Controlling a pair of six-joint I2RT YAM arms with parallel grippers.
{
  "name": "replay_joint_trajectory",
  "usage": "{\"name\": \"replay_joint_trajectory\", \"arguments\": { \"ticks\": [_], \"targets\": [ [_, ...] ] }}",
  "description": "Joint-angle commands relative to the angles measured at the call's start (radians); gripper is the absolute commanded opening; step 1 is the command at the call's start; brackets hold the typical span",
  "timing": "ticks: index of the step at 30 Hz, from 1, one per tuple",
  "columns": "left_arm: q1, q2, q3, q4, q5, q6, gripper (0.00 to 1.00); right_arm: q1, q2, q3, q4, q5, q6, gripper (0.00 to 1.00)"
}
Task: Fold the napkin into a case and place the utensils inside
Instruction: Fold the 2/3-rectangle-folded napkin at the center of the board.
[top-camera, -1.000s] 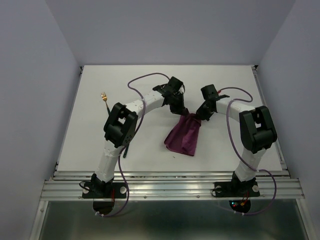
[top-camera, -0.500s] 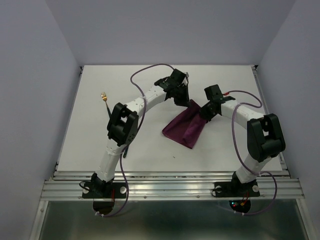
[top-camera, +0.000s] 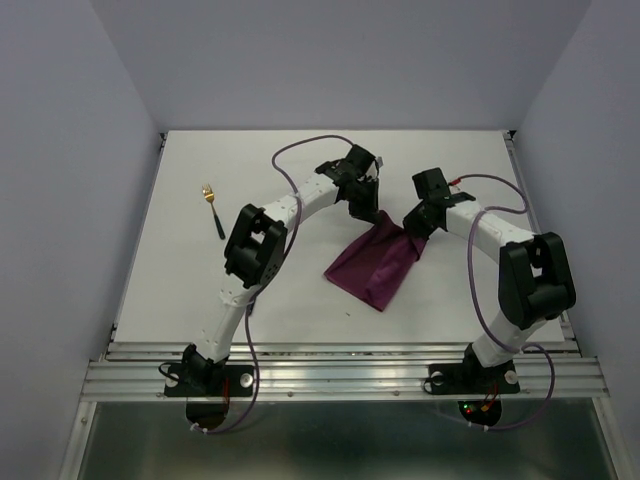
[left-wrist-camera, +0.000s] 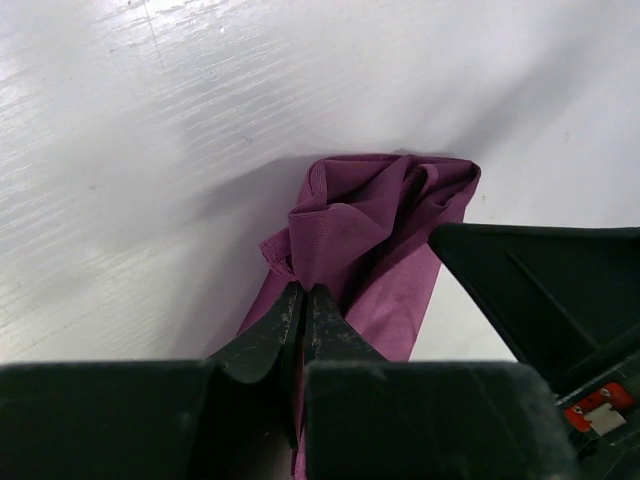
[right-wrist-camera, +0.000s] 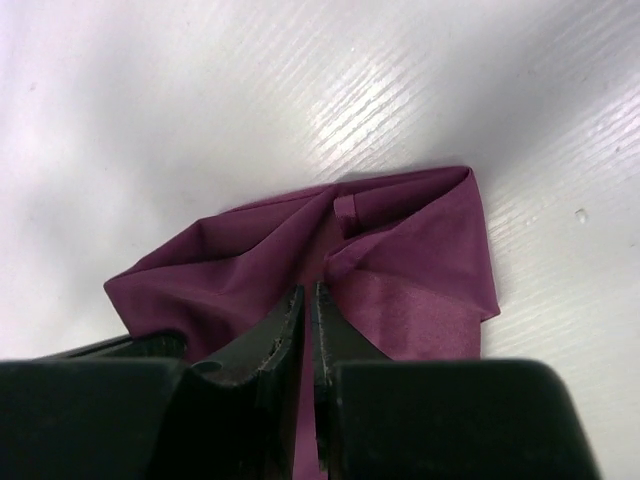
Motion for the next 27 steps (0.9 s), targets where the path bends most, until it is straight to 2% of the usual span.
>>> {"name": "replay_joint_trajectory", "arguments": {
  "ticks": [1, 5, 9, 27],
  "targets": [
    [0.000, 0.011, 0.066, -0.014, 0.035, 0.037, 0.00, -0.029, -0.064, 0.049, -0.006, 0.059, -0.174, 0.13],
    [0.000, 0.024, 0.084, -0.023, 0.039, 0.049, 0.00, -0.038, -0.081, 0.065, -0.024, 0.086, -0.382, 0.13],
    [0.002, 0.038, 0.096, -0.032, 0.044, 0.055, 0.00, -0.038, -0.125, 0.027, -0.024, 0.090, -0.450, 0.13],
    [0.002, 0.069, 0.125, -0.049, 0.061, 0.075, 0.00, -0.038, -0.084, -0.049, -0.026, -0.055, -0.576, 0.12]
  ]
}}
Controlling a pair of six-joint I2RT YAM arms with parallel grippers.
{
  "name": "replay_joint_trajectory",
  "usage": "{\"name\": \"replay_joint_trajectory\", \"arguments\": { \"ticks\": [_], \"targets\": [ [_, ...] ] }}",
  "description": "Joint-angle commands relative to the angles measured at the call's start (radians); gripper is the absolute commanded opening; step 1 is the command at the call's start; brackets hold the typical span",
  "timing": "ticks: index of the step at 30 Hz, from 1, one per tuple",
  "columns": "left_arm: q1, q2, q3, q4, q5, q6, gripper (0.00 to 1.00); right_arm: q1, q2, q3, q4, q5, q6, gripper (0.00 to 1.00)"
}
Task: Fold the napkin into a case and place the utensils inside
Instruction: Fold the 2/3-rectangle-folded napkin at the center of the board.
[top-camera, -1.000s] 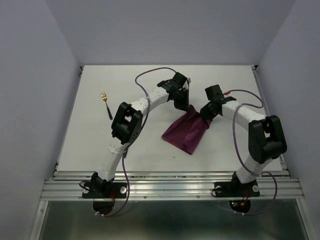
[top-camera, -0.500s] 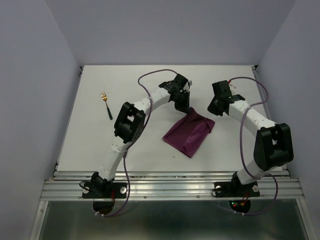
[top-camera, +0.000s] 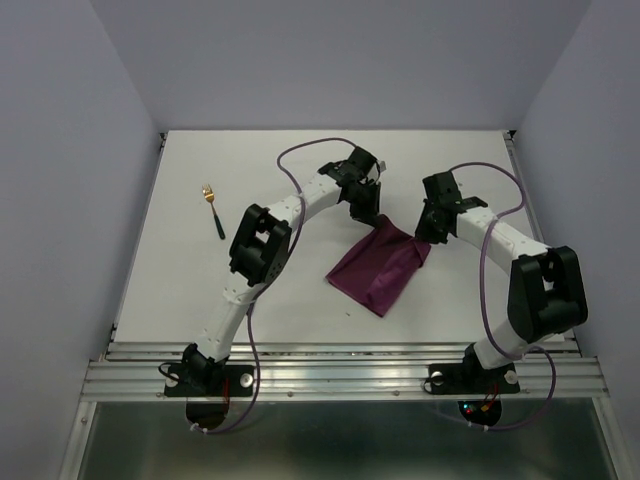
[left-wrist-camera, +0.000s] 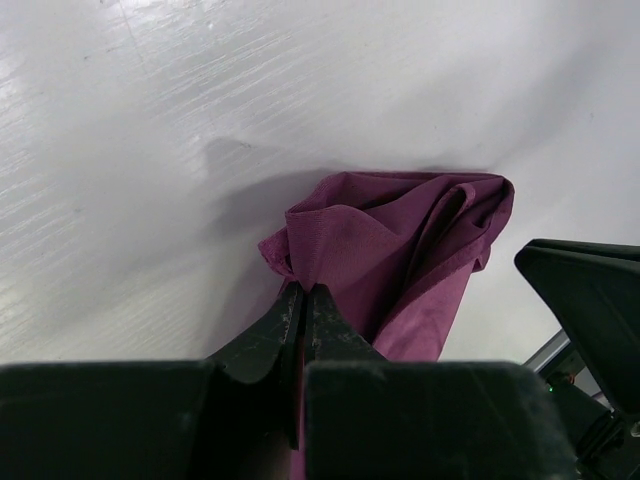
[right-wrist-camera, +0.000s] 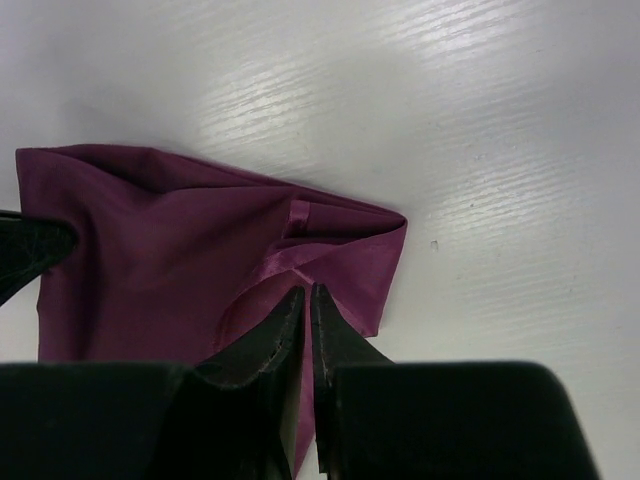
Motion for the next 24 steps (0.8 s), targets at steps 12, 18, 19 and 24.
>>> {"name": "replay_joint_trajectory", "arguments": {
  "ticks": [12, 18, 19, 24],
  "targets": [
    [0.002, 0.022, 0.080, -0.019, 0.041, 0.034, 0.00, 0.000, 0.133, 0.063, 0.065, -0.073, -0.047, 0.12],
    [0.002, 0.030, 0.089, -0.022, 0.052, 0.045, 0.00, 0.000, 0.190, 0.087, 0.074, -0.079, -0.047, 0.12],
    [0.002, 0.031, 0.089, -0.022, 0.053, 0.046, 0.00, 0.000, 0.198, 0.095, 0.074, -0.081, -0.044, 0.12],
    [0.001, 0.031, 0.100, -0.029, 0.050, 0.057, 0.00, 0.000, 0.228, 0.107, 0.063, -0.074, -0.015, 0.12]
  ]
}}
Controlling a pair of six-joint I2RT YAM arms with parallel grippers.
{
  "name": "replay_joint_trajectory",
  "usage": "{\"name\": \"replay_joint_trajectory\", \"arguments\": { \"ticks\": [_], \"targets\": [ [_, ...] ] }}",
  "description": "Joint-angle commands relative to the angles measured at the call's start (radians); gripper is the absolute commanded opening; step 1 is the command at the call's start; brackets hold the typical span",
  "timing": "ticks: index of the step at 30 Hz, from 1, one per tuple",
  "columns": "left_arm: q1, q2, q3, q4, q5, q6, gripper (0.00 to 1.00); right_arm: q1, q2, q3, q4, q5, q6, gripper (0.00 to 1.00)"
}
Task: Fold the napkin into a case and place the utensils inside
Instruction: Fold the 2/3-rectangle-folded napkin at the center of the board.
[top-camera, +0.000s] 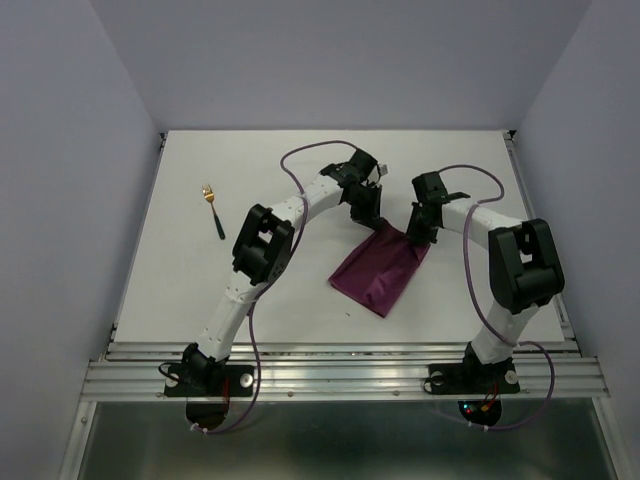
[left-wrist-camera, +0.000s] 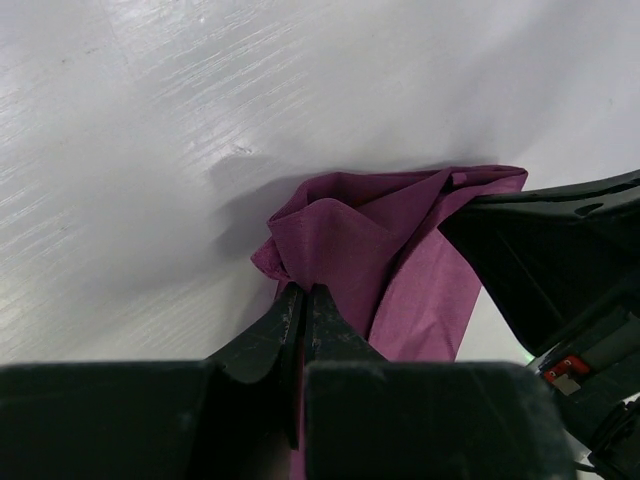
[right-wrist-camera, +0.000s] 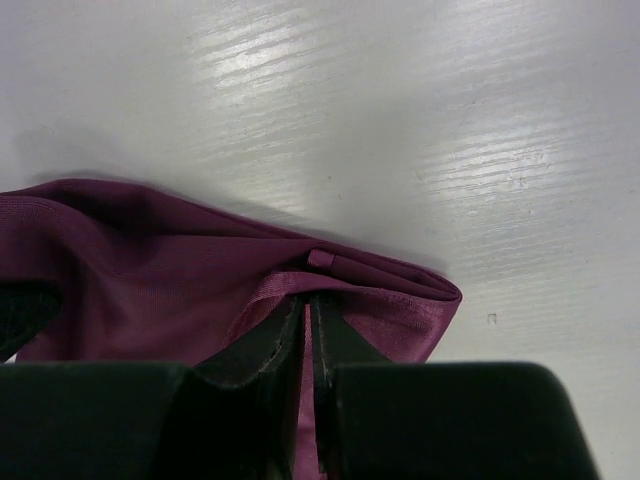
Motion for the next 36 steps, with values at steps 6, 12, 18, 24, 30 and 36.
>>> {"name": "replay_joint_trajectory", "arguments": {
  "ticks": [6, 12, 18, 24, 30, 36],
  "targets": [
    [0.002, -0.003, 0.097, -0.023, 0.017, 0.023, 0.00, 0.000, 0.053, 0.050, -0.003, 0.028, 0.078, 0.10],
    [0.000, -0.012, 0.099, -0.025, 0.007, 0.011, 0.00, 0.000, 0.081, 0.050, -0.021, 0.063, 0.125, 0.09],
    [-0.005, -0.030, 0.112, -0.028, -0.003, -0.008, 0.00, 0.000, 0.119, 0.060, -0.050, 0.076, 0.191, 0.09],
    [-0.029, -0.046, 0.116, -0.005, -0.003, -0.086, 0.00, 0.000, 0.156, 0.056, -0.050, 0.046, 0.269, 0.08],
    [-0.043, -0.053, 0.090, 0.044, 0.004, -0.160, 0.00, 0.000, 0.167, 0.048, -0.047, 0.045, 0.317, 0.08],
    [-0.051, -0.102, -0.021, 0.170, 0.017, -0.320, 0.00, 0.000, 0.178, 0.042, -0.037, 0.016, 0.349, 0.08]
  ]
}}
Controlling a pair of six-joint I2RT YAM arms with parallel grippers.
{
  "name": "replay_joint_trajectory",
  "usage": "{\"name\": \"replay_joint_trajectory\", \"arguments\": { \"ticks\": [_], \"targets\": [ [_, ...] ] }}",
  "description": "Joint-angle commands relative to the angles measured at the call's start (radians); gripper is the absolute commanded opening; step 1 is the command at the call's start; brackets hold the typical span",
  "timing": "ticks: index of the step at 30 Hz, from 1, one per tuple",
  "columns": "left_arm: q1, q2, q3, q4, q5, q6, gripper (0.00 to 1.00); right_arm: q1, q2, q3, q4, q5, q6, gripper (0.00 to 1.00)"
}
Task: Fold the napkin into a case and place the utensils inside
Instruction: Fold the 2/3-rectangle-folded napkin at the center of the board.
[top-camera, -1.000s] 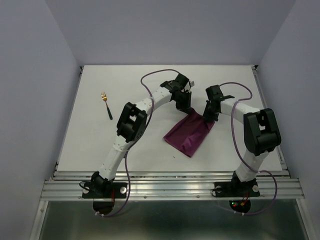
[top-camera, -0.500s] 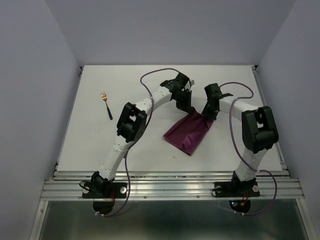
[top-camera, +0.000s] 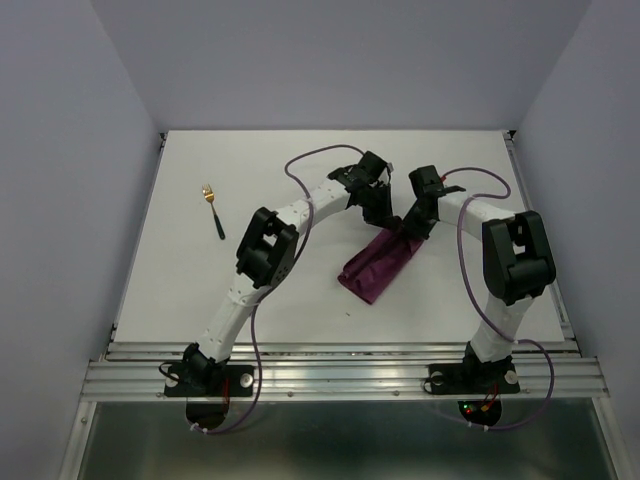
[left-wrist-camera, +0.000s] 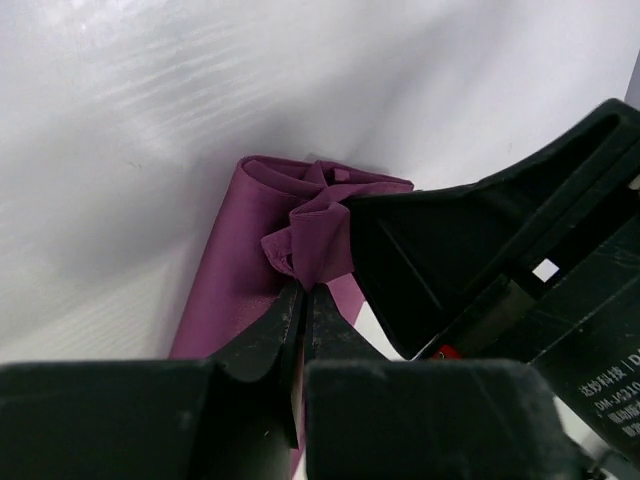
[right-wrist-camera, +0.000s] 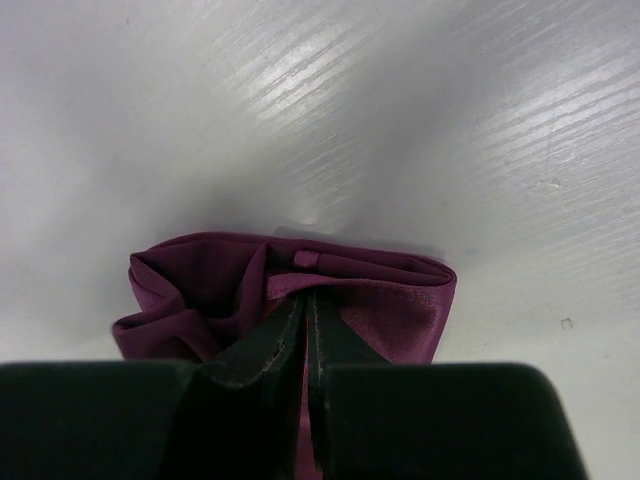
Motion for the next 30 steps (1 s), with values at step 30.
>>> {"name": "replay_joint_trajectory", "arguments": {
  "ticks": [30],
  "targets": [
    [0.036, -0.061, 0.032, -0.068, -0.191, 0.142, 0.00, -0.018, 0.069, -0.035, -0.030, -0.049, 0.047, 0.07]
  ]
}}
